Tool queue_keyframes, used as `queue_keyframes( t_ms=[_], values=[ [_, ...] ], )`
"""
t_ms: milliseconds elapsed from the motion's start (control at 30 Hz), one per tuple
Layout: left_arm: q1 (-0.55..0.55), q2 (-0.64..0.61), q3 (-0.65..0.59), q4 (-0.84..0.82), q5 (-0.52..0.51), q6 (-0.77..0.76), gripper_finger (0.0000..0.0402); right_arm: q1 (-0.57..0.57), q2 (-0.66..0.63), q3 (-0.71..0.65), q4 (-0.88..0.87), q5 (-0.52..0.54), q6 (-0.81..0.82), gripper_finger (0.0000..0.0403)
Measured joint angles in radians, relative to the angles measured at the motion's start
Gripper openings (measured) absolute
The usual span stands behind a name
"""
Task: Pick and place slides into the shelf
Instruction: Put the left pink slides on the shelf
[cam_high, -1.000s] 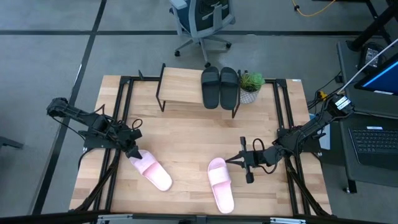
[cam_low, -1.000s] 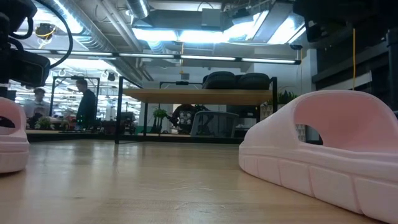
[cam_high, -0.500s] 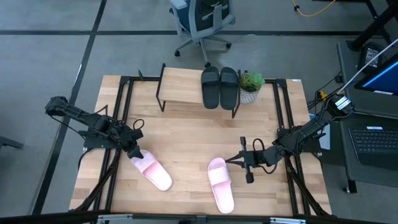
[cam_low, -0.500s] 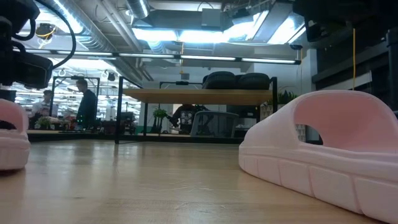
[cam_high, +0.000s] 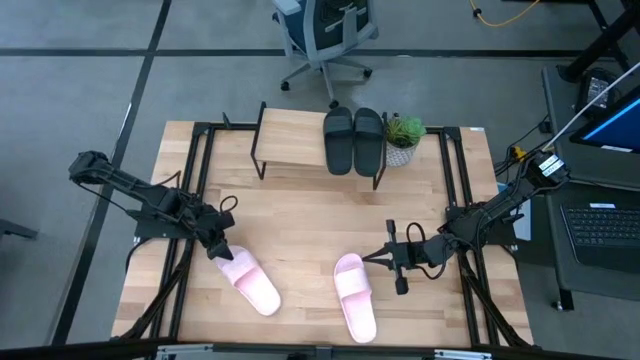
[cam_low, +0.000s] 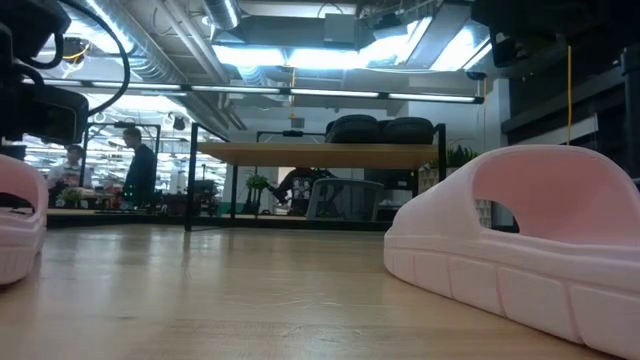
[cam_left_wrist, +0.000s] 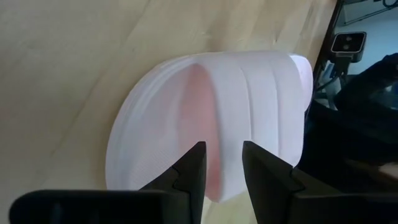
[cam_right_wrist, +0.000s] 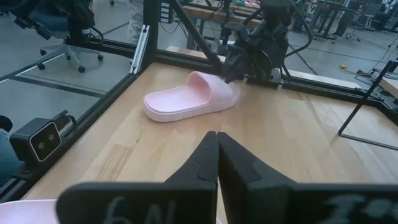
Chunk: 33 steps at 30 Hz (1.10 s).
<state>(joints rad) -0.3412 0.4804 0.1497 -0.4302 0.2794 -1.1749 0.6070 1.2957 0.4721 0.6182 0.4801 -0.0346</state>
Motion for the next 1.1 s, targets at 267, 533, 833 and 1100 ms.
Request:
queue_keyframes(
  t_ms=[267,533,833,1100],
  values=[
    [0.0,0.0,0.0,-0.001,-0.004,0.001,0.0096,0.0,0.0,0.0,0.001,0.0,0.004,0.0004],
    [0.0,0.0,0.0,-0.001,-0.071,0.055,0.0096,0.0,0.0,0.0,0.009,0.0,0.006,0.0004],
    [0.0,0.0,0.0,0.001,-0.01,0.054,0.0096,0.0,0.0,0.0,0.015,0.0,0.007,0.0004],
    [0.0,0.039,0.0,0.092,-0.001,0.051,0.0096,0.0,0.0,0.0,0.014,0.0,0.031,0.0004]
  ],
)
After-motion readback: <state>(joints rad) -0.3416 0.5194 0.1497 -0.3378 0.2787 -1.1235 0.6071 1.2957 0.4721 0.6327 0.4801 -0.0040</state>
